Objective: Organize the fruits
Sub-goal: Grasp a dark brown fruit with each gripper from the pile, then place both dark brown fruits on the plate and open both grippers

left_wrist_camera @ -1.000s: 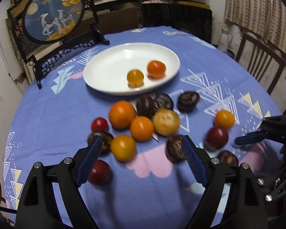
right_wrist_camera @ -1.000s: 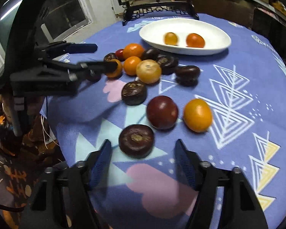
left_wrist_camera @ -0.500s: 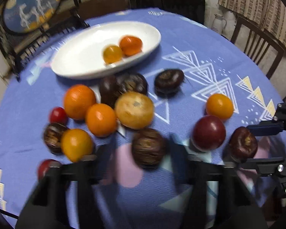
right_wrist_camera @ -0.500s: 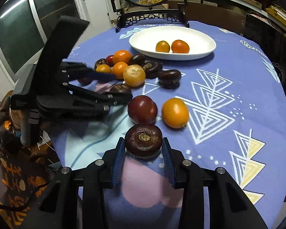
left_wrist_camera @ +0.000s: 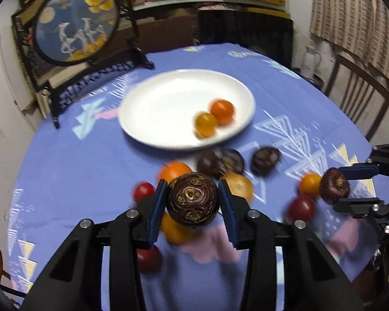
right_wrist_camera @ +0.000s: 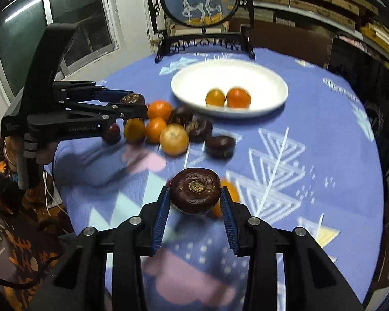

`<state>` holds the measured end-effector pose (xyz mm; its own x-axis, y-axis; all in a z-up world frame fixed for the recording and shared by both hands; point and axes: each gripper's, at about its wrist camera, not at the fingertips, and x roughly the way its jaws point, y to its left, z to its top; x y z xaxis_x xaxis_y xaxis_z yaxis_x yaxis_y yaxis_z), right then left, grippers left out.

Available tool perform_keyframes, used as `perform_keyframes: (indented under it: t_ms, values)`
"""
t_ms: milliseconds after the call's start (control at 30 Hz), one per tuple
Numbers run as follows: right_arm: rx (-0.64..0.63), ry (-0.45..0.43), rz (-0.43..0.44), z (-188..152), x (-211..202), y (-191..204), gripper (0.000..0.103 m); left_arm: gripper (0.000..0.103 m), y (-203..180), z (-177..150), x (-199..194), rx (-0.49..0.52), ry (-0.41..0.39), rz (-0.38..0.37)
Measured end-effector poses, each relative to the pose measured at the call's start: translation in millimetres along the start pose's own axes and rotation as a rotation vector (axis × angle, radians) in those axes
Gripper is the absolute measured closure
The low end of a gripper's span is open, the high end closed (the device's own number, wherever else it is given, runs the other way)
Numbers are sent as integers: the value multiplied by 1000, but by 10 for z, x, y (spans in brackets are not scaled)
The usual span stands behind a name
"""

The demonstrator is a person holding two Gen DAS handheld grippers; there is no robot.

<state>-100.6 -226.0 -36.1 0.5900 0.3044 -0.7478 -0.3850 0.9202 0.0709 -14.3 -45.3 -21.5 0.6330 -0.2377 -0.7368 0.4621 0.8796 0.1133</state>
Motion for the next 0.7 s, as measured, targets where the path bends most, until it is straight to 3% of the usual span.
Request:
perform_keyframes:
  t_ms: [367, 700]
  values:
    - [-36, -144, -42, 860, 7, -181, 63, 64, 365, 690, 226, -19, -48, 115]
    - [8, -151, -65, 1551, 534, -473, 63, 64, 389, 1035, 762, -18, -3, 145]
